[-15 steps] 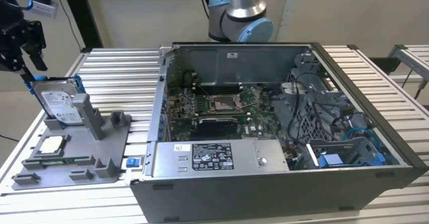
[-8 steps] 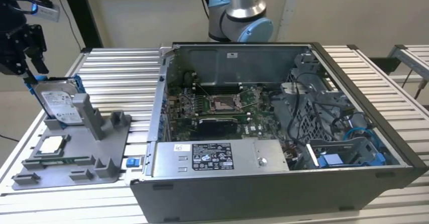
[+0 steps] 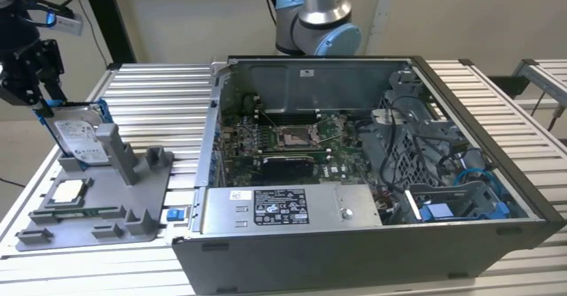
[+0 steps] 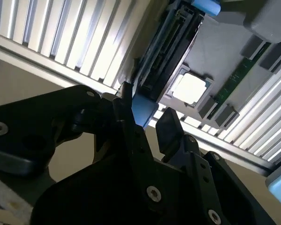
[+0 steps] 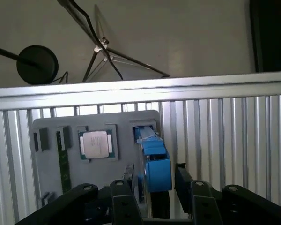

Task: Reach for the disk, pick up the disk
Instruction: 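Pick up the disk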

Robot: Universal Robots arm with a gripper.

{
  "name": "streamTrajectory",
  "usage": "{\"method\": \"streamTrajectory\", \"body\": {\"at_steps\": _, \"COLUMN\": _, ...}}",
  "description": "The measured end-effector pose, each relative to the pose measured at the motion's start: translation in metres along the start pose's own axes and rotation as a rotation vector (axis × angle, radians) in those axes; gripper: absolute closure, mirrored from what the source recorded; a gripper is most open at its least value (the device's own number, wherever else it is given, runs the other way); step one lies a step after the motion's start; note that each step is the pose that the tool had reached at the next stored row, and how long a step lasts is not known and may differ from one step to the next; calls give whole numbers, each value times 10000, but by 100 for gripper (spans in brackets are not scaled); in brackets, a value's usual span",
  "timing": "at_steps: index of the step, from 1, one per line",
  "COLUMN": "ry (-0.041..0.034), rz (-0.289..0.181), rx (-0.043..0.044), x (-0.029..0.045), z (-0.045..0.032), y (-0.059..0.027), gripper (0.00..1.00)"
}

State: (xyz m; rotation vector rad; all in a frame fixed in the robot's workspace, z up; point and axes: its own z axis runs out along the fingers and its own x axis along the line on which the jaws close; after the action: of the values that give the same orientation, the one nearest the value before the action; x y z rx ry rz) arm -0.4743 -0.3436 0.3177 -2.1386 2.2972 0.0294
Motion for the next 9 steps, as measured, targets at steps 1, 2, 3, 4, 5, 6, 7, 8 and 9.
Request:
{"method": "streamTrajectory", "body": {"at_steps": 1, "ry": 0, "rz": -24, "rx": -1, "x": 0, "z": 18, "y": 0, "gripper": 0}}
{"method": "streamTrajectory", "body": {"at_steps": 2, "ry": 0, "rz": -46, "rx": -3, "x": 1, "z": 34, "y": -1, "gripper": 0}}
{"method": "streamTrajectory", "body": {"at_steps": 3, "ry": 1, "rz": -78, "rx": -7, "x": 1, "z": 53, "y": -1, "gripper": 0}}
{"method": "streamTrajectory", "body": {"at_steps": 4, "ry": 2, "rz": -109, "rx": -11, "x": 1, "z": 69, "y": -1, "gripper": 0}}
{"method": "streamTrajectory", "body": {"at_steps": 5, "ry": 3, "rz": -140, "rx": -15, "x": 2, "z": 87, "y": -1, "gripper": 0}}
{"method": "streamTrajectory", "body": {"at_steps": 6, "ry": 3, "rz": -167, "rx": -17, "x": 2, "z": 105, "y": -1, "gripper": 0}}
{"method": "streamTrajectory", "body": {"at_steps": 7, "ry": 3, "rz": -190, "rx": -19, "x": 3, "z": 124, "y": -2, "gripper": 0}}
{"method": "streamTrajectory", "body": {"at_steps": 8, "ry": 4, "rz": -211, "rx": -25, "x": 4, "z": 141, "y": -2, "gripper": 0}}
{"method": "streamTrajectory", "body": {"at_steps": 9, "ry": 4, "rz": -234, "rx": -29, "x": 6, "z": 161, "y": -2, "gripper": 0}}
